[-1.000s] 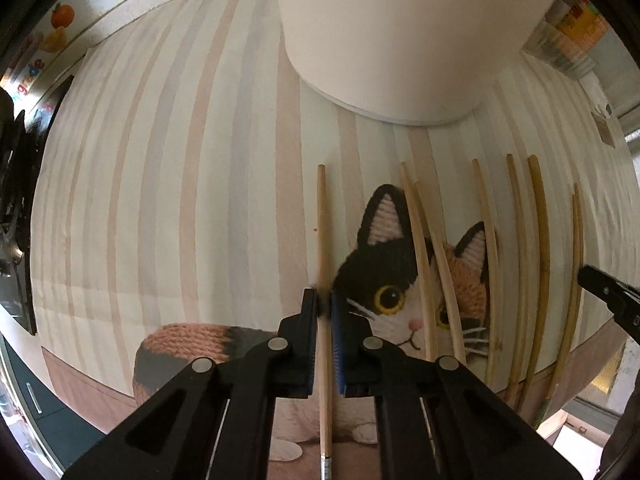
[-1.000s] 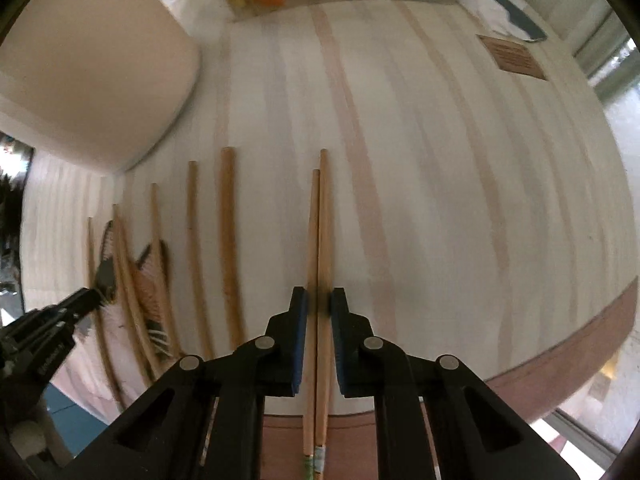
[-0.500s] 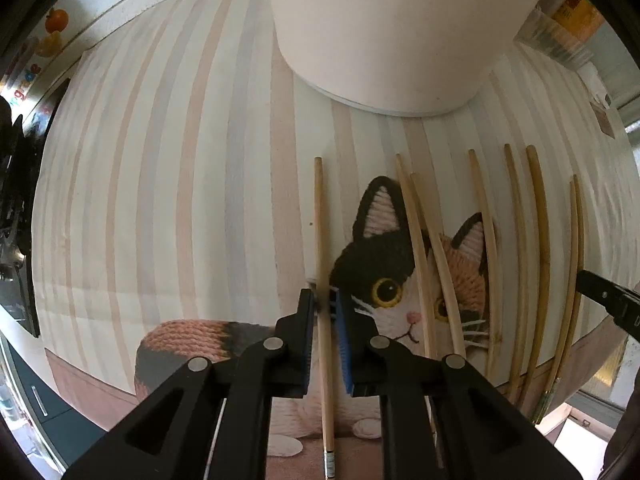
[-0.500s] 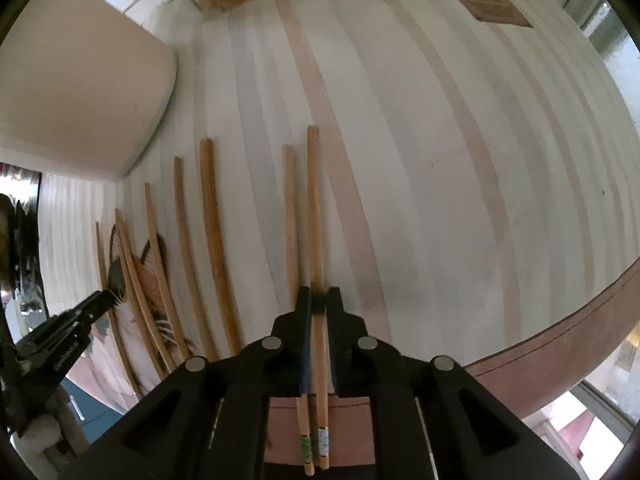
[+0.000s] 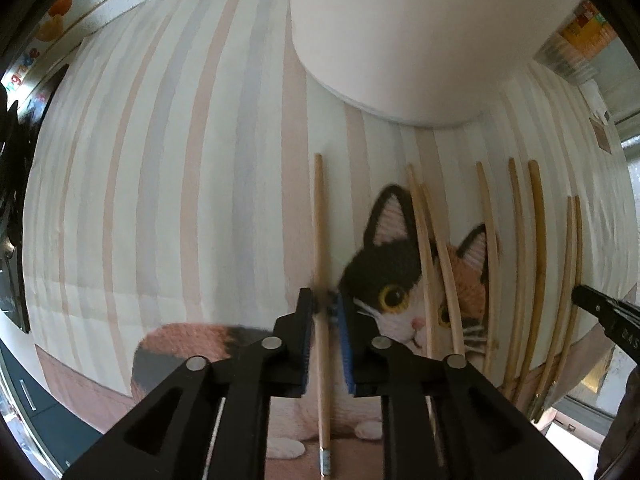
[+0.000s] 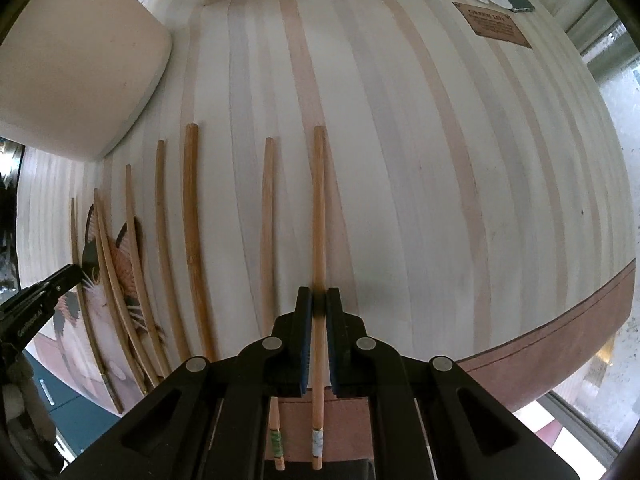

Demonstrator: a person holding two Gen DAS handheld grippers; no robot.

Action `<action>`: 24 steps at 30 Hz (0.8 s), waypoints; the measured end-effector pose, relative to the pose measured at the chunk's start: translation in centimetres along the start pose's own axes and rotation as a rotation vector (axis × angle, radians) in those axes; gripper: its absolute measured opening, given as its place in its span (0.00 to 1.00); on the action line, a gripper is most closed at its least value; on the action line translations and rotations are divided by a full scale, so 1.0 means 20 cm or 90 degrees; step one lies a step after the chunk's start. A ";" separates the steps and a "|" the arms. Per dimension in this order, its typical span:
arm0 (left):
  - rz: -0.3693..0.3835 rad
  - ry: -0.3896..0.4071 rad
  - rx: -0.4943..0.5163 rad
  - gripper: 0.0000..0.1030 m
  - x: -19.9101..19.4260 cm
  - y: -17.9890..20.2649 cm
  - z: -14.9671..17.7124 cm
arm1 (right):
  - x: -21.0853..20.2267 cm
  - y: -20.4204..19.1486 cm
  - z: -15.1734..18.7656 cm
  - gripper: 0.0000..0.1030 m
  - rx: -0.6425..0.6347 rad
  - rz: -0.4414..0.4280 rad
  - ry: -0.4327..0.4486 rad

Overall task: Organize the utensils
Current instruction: 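Lift both held chopsticks and insert them into the beige holder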

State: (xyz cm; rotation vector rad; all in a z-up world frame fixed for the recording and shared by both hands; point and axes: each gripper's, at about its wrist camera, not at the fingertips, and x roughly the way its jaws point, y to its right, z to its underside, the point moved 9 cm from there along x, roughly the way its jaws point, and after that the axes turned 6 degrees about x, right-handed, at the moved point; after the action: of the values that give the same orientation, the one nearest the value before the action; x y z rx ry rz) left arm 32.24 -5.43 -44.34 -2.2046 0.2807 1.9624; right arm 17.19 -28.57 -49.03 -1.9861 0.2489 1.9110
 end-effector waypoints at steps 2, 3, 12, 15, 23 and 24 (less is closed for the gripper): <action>0.015 -0.008 -0.001 0.28 -0.01 0.05 0.02 | 0.02 0.01 -0.06 0.08 -0.003 0.005 -0.003; 0.007 -0.009 0.008 0.30 -0.01 0.06 0.02 | 0.02 0.03 -0.06 0.08 -0.006 0.007 -0.003; -0.023 0.003 -0.009 0.13 -0.04 0.06 0.04 | 0.03 -0.06 -0.09 0.08 -0.024 0.025 -0.008; -0.002 0.002 -0.018 0.04 -0.06 -0.01 0.04 | 0.07 -0.17 -0.08 0.08 -0.030 0.036 -0.002; -0.010 0.034 -0.034 0.04 -0.16 -0.15 0.13 | 0.04 -0.18 -0.08 0.07 0.037 -0.034 0.027; -0.009 0.041 -0.040 0.04 -0.19 -0.17 0.12 | 0.02 -0.18 -0.09 0.07 0.041 -0.036 0.036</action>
State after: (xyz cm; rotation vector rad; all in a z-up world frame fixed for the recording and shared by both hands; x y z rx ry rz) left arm 30.33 -1.41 -40.86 -2.3041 0.2143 1.9215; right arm 20.20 -26.00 -48.88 -1.9861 0.2637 1.7913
